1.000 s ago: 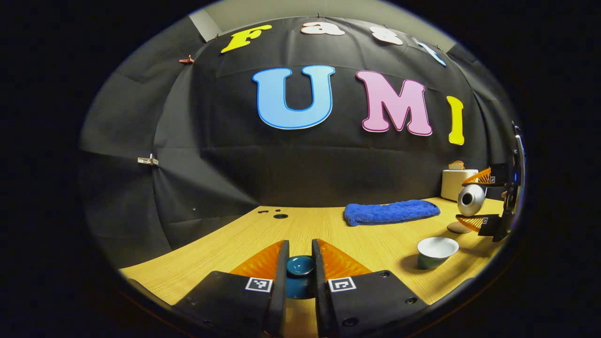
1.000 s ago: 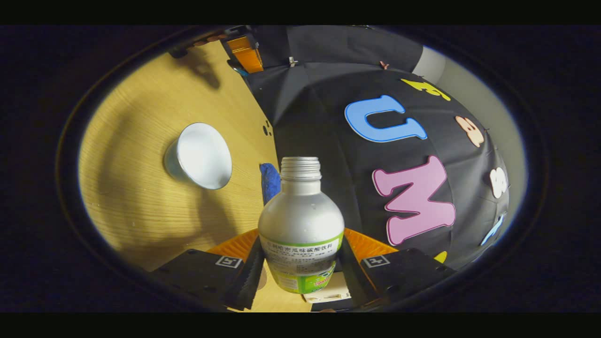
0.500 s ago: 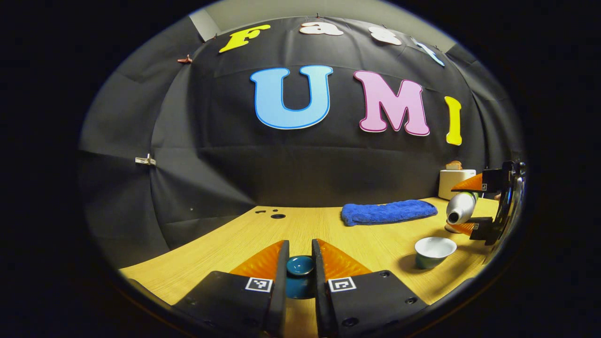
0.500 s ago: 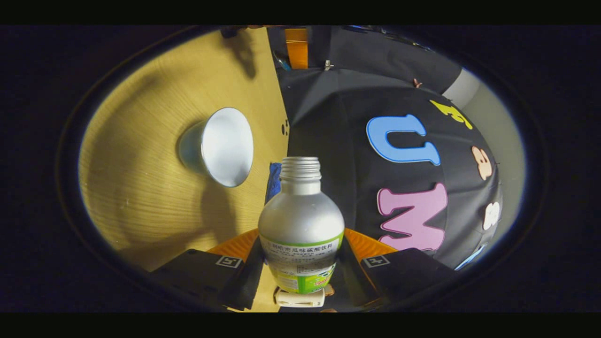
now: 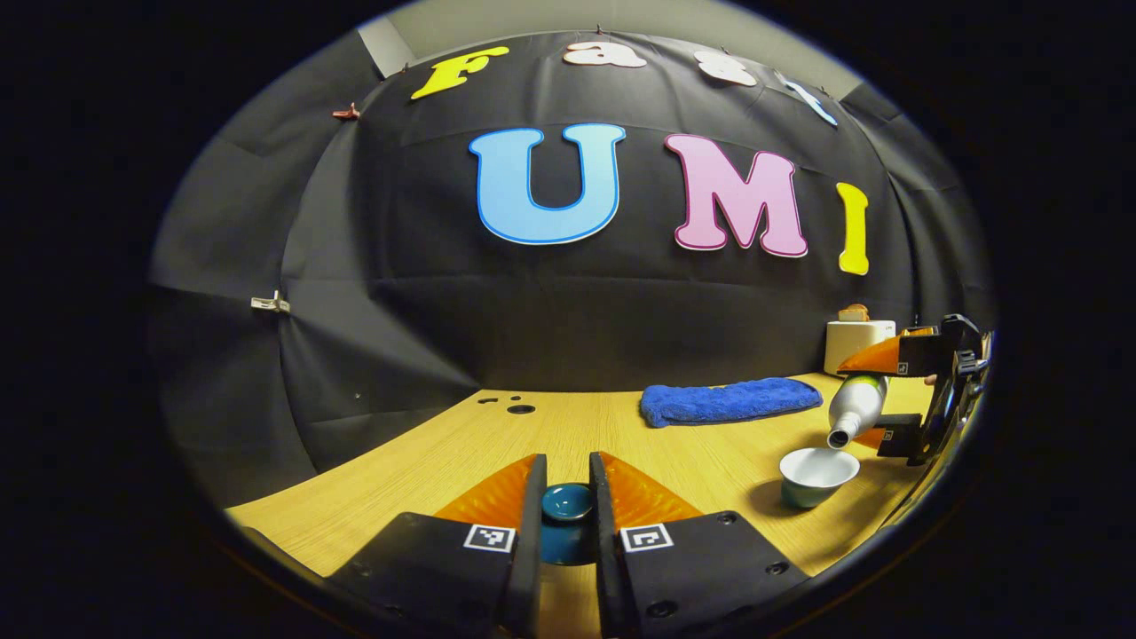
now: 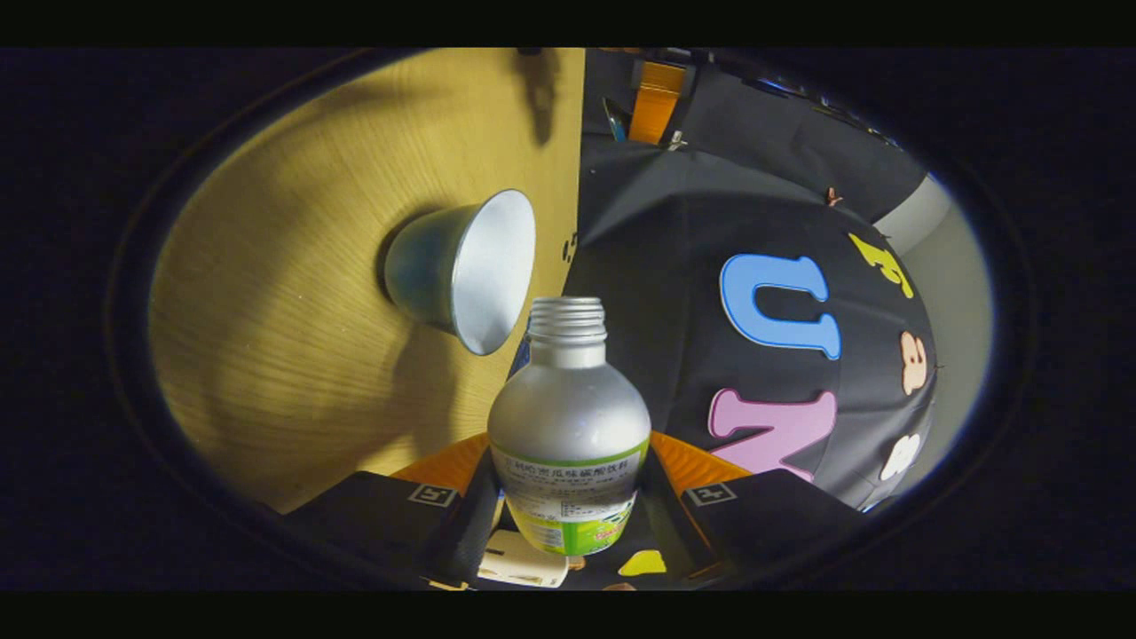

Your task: Open the teacup lid with one hand, grasp the water bottle and pour water into the teacup with the other hand; after pouring, place the water bottle on the coaster and then close the teacup lid.

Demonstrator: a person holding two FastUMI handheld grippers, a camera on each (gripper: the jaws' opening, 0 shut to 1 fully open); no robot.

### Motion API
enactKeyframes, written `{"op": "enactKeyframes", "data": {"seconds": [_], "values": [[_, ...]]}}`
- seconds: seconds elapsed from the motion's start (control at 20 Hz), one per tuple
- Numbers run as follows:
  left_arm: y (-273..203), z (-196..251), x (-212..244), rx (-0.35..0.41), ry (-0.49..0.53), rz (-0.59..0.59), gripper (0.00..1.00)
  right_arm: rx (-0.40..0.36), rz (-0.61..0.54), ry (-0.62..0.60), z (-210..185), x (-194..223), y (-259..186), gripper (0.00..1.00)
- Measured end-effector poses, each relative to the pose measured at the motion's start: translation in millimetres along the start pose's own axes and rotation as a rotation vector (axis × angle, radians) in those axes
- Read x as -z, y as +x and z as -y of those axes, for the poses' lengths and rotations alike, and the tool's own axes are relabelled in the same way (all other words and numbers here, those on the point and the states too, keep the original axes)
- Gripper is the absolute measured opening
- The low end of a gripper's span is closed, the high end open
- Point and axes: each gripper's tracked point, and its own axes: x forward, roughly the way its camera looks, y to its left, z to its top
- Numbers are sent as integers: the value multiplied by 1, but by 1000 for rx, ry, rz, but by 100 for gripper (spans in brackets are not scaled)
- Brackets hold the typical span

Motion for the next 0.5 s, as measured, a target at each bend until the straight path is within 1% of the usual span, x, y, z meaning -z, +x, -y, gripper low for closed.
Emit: {"op": "enactKeyframes", "data": {"seconds": [0.05, 0.1, 0.15, 0.35, 0.4, 0.45, 0.5], "values": [[0, 0, 0, 0, 0, 0, 29, 1, 2, -13, 0, 1, 1, 80], [0, 0, 0, 0, 0, 0, 29, 4, 2, -25, 1, 0, 2, 78], [0, 0, 1, 0, 0, 0, 29, 6, 3, -34, 2, 1, 2, 77], [1, 1, 0, 5, 0, 0, 29, -2, 10, -67, 2, 2, 4, 77], [0, 1, 0, 5, 0, 0, 29, -4, 12, -79, 1, 3, 3, 80], [0, 1, 0, 8, 0, 0, 29, -4, 17, -96, 1, 1, 4, 77], [0, 2, 0, 11, 1, 1, 29, -3, 18, -106, 1, 1, 4, 77]]}}
